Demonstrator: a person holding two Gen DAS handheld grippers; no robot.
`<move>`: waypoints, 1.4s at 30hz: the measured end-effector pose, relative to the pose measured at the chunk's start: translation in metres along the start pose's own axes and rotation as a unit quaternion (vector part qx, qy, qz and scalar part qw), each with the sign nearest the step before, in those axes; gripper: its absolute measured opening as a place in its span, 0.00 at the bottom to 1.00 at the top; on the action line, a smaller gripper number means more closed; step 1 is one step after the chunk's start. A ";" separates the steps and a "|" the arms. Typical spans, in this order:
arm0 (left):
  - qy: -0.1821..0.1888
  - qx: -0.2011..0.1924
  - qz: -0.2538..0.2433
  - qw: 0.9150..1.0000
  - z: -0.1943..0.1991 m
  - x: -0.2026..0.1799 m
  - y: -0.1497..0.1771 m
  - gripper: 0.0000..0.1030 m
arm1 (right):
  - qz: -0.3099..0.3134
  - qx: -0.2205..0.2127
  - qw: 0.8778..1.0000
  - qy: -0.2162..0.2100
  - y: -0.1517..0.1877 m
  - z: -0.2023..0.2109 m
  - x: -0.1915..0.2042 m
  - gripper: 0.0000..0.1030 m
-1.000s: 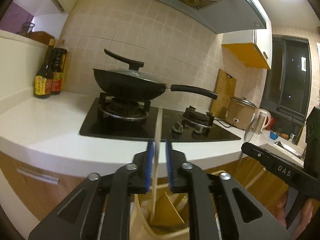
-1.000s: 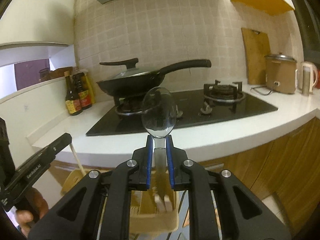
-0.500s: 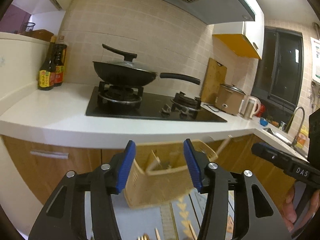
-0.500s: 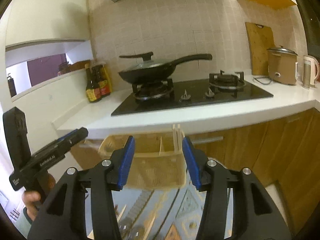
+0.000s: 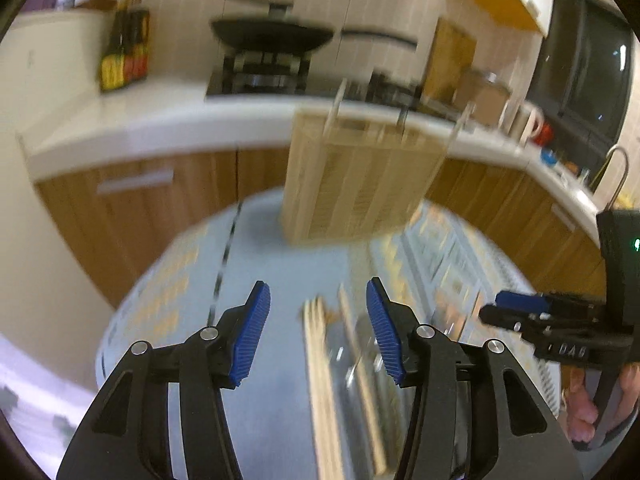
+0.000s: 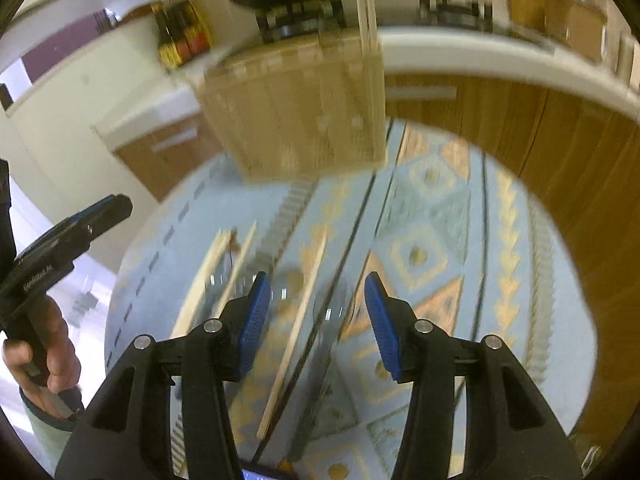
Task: Organize utensils
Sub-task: 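Lower the left tool to grasp another chopstick while the right tool grasps another clear spoon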
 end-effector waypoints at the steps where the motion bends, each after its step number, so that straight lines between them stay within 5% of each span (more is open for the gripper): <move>1: -0.006 0.020 -0.001 1.000 -0.007 0.003 0.009 0.43 | -0.005 0.010 1.000 0.000 0.005 -0.007 -0.001 0.42; 5: -0.010 0.096 -0.016 0.995 -0.032 0.010 0.038 0.34 | -0.017 0.046 0.999 -0.005 0.020 -0.026 -0.004 0.36; 12: -0.012 0.153 -0.054 0.987 -0.056 0.005 0.062 0.17 | -0.035 0.065 0.997 -0.015 0.032 -0.038 -0.009 0.36; 28: -0.019 0.169 -0.060 0.984 -0.057 0.008 0.058 0.15 | -0.055 0.076 0.995 -0.026 0.037 -0.047 -0.020 0.36; 38: -0.046 0.203 -0.108 0.972 -0.066 -0.003 0.057 0.17 | -0.061 0.086 0.994 -0.031 0.035 -0.045 -0.022 0.36; 42: -0.046 0.195 -0.096 0.975 -0.063 0.007 0.057 0.04 | -0.054 0.096 0.994 -0.022 0.032 -0.052 -0.018 0.36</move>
Point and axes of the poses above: each gripper's, at about its wrist camera, not at the fingertips, and z roughly against the way its jaws point, x to its left, y to its underside, the point moved 3 cm from there along -z, roughly the way its jaws point, and after that the axes turned 3 degrees about y, right-handed, at the moved point
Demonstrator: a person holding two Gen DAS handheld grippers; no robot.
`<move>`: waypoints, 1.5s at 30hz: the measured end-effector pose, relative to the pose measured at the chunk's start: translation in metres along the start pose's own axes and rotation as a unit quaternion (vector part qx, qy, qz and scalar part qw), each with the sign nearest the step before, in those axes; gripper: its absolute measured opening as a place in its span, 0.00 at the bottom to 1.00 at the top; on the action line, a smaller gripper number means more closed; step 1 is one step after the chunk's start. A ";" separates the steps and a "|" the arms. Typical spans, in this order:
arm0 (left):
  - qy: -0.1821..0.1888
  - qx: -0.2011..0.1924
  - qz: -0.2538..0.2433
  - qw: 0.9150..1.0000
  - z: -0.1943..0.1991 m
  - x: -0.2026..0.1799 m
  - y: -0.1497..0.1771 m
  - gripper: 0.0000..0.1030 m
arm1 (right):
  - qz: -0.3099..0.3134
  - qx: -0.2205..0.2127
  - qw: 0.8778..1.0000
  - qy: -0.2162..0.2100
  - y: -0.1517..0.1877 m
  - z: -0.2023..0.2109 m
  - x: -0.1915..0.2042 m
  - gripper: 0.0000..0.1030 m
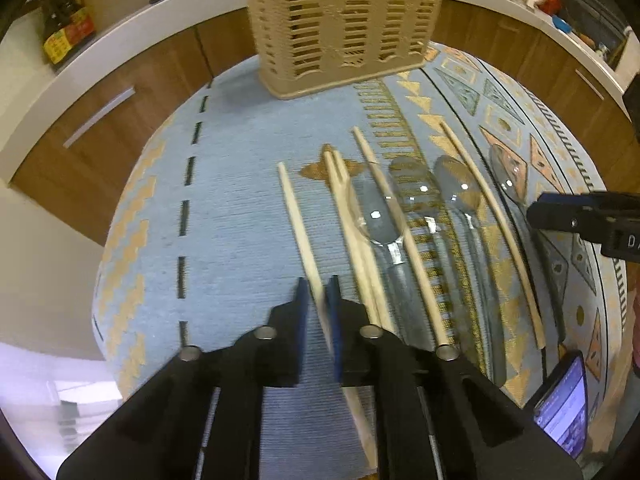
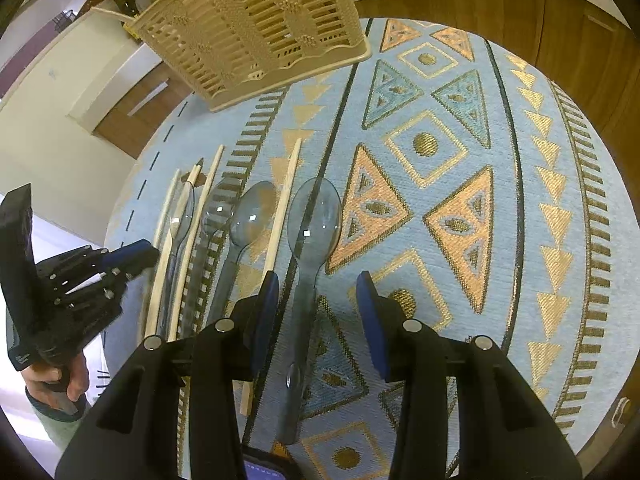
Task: Organize utensils
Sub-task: 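Lower the left tool to grasp another chopstick while the right tool grasps another clear spoon, then lift the chopstick with the left tool over the basket while the right tool carries the spoon there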
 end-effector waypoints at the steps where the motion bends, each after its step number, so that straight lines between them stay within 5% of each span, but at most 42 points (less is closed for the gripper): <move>1: 0.008 -0.002 0.009 1.000 0.001 0.003 0.000 0.04 | 0.004 -0.001 1.000 0.005 0.000 -0.001 0.003 0.32; 4: 0.018 -0.010 0.019 1.000 0.002 0.007 0.001 0.04 | 0.016 0.007 1.000 0.012 0.000 -0.005 0.013 0.26; 8: 0.018 -0.012 0.028 0.999 0.004 0.008 0.001 0.04 | 0.054 0.004 0.996 0.075 0.003 -0.009 0.031 0.23; 11: 0.011 -0.011 0.029 0.999 0.005 0.010 0.001 0.04 | 0.089 0.002 0.989 0.120 0.007 -0.011 0.040 0.12; 22: -0.023 0.027 -0.045 0.998 -0.002 -0.007 -0.010 0.11 | 0.084 -0.010 0.992 0.091 0.007 0.006 0.020 0.10; 26: -0.033 0.031 -0.086 0.995 -0.004 -0.015 -0.010 0.06 | 0.102 -0.051 0.992 0.058 0.006 0.025 0.023 0.10; 31: -0.019 0.015 -0.066 0.998 -0.002 -0.016 -0.010 0.04 | 0.120 -0.106 0.987 0.032 -0.005 0.051 0.036 0.10; 38: 0.073 -0.117 -0.003 0.990 0.057 -0.005 -0.036 0.04 | 0.138 -0.172 0.975 -0.005 -0.035 0.088 0.053 0.10; 45: 0.121 -0.291 0.044 0.948 0.144 0.016 -0.090 0.04 | 0.139 -0.256 0.956 -0.036 -0.086 0.127 0.067 0.10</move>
Point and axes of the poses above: each gripper's, at about its wrist camera, not at the fingertips, and z roughly against the way its jaws point, x to its left, y to its underside, the point moved 3 cm from there along -z, roughly the way its jaws point, and after that the axes turned 3 degrees about y, right-handed, at the moved point
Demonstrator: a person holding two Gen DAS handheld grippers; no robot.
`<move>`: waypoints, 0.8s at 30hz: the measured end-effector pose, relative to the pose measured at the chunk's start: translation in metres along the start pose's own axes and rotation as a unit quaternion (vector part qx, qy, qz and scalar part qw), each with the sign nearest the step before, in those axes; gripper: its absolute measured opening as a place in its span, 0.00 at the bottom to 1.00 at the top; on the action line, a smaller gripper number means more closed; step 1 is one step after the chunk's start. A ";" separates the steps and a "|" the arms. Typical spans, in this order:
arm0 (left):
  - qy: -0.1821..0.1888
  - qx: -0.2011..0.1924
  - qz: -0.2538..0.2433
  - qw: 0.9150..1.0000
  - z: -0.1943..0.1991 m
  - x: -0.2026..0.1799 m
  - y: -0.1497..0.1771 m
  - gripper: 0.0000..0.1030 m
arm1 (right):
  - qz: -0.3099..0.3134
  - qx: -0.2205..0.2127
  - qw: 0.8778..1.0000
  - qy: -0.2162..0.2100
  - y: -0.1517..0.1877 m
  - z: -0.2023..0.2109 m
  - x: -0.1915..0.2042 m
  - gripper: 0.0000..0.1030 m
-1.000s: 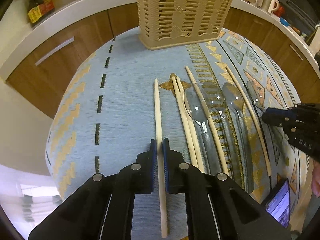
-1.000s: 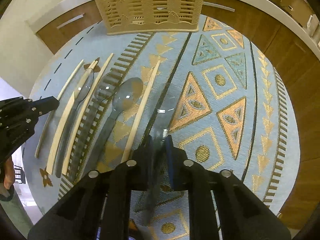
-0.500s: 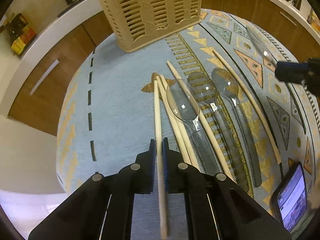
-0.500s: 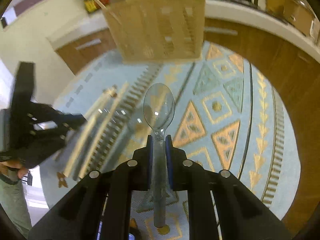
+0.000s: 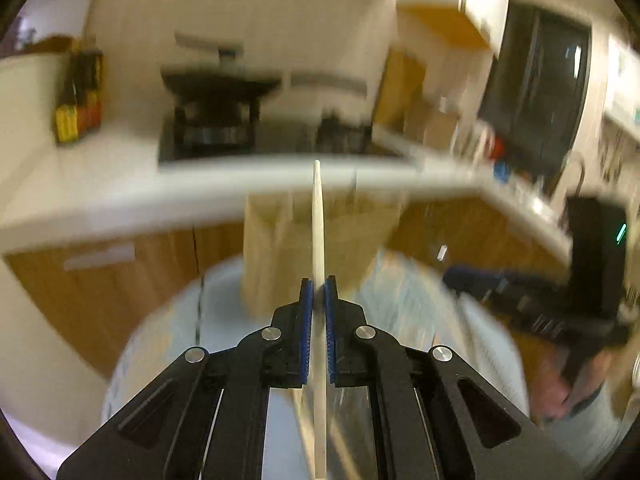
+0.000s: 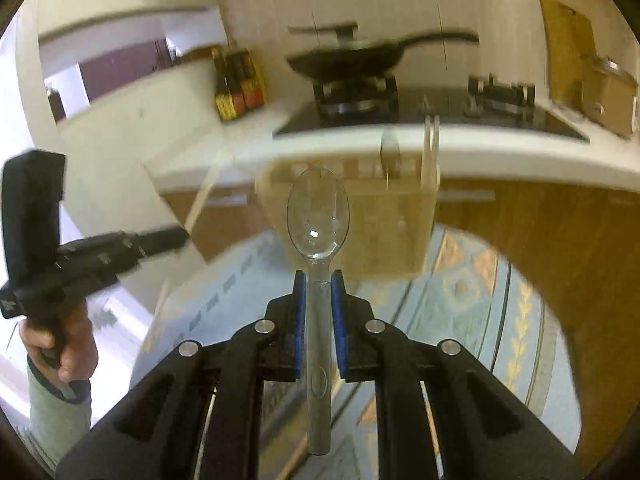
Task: Organize utensils
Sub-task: 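Lift the chopstick with the left tool over the basket while the right tool carries the spoon there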
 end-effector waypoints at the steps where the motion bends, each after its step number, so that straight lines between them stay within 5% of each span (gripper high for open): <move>1: 0.003 -0.032 0.010 0.999 0.003 0.000 -0.018 0.04 | 0.001 -0.011 1.000 -0.001 -0.008 0.000 0.000 0.10; 4: 0.002 -0.100 0.026 0.995 0.004 0.003 -0.055 0.04 | 0.007 -0.050 0.999 0.006 -0.039 -0.003 0.001 0.10; 7: 0.039 -0.172 0.050 0.983 0.000 0.012 -0.082 0.04 | 0.010 -0.080 0.997 0.000 -0.066 -0.009 -0.001 0.10; 16: 0.026 -0.204 0.059 0.977 -0.059 0.032 -0.115 0.04 | -0.033 -0.119 0.992 0.034 -0.116 -0.053 -0.031 0.10; 24: 0.005 -0.190 0.042 0.981 -0.097 0.051 -0.103 0.04 | -0.012 -0.152 0.978 0.143 -0.117 -0.086 -0.041 0.10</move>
Point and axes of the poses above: each gripper's, at about its wrist camera, not at the fingertips, and z roughly against the way its jaws point, x to its left, y to its underside, the point moved 3 cm from there along -z, roughly the way its jaws point, and after that the axes turned 3 degrees about y, right-handed, at the moved point
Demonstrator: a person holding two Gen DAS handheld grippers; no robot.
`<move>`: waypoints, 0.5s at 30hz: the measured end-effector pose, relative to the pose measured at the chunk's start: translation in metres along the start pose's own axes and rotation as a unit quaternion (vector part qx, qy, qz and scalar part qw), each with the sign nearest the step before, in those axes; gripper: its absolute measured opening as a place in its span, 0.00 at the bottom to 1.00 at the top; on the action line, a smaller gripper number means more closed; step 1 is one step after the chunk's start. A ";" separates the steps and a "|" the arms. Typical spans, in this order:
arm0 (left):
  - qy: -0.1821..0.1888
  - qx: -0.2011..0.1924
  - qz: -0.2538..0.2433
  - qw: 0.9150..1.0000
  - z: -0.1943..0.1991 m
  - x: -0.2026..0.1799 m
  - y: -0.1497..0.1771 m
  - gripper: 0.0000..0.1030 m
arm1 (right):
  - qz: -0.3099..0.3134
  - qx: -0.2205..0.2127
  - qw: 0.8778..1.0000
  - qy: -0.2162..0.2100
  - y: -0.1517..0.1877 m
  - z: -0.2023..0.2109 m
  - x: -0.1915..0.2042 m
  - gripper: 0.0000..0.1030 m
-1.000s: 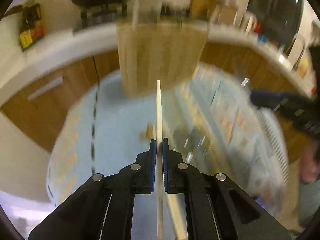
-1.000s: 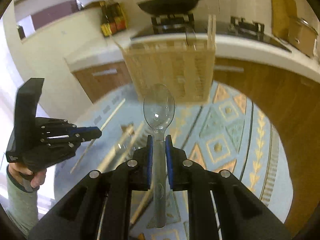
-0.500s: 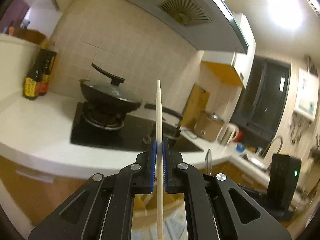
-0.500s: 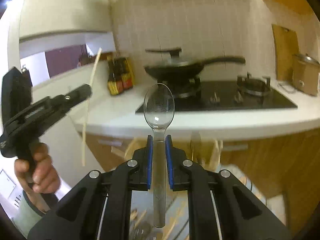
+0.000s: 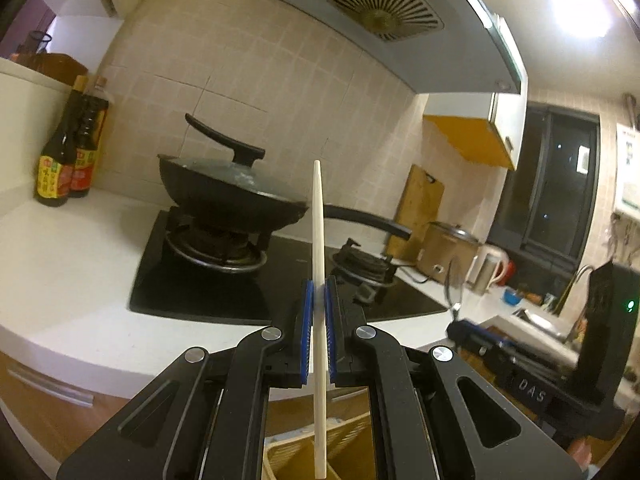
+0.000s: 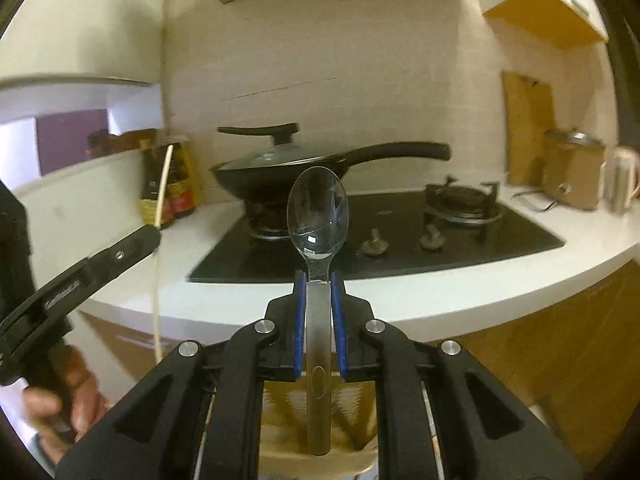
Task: Organize utensils
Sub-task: 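Lift the chopstick with the left tool over the basket while the right tool carries the spoon there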
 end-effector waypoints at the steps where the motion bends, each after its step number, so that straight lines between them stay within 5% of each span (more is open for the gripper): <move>1: -0.010 0.002 -0.004 1.000 -0.004 0.002 0.004 0.04 | -0.006 -0.008 1.000 0.006 0.001 -0.002 -0.003 0.10; 15: -0.025 0.002 -0.035 0.999 -0.007 0.006 0.033 0.05 | -0.035 -0.025 0.999 -0.009 0.022 -0.006 -0.014 0.11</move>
Point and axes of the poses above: each gripper's, at about its wrist camera, not at the fingertips, and z roughly against the way its jaws point, x to its left, y to its underside, the point moved 3 cm from there along -z, roughly the way its jaws point, and after that the axes turned 3 degrees about y, right-handed, at the moved point
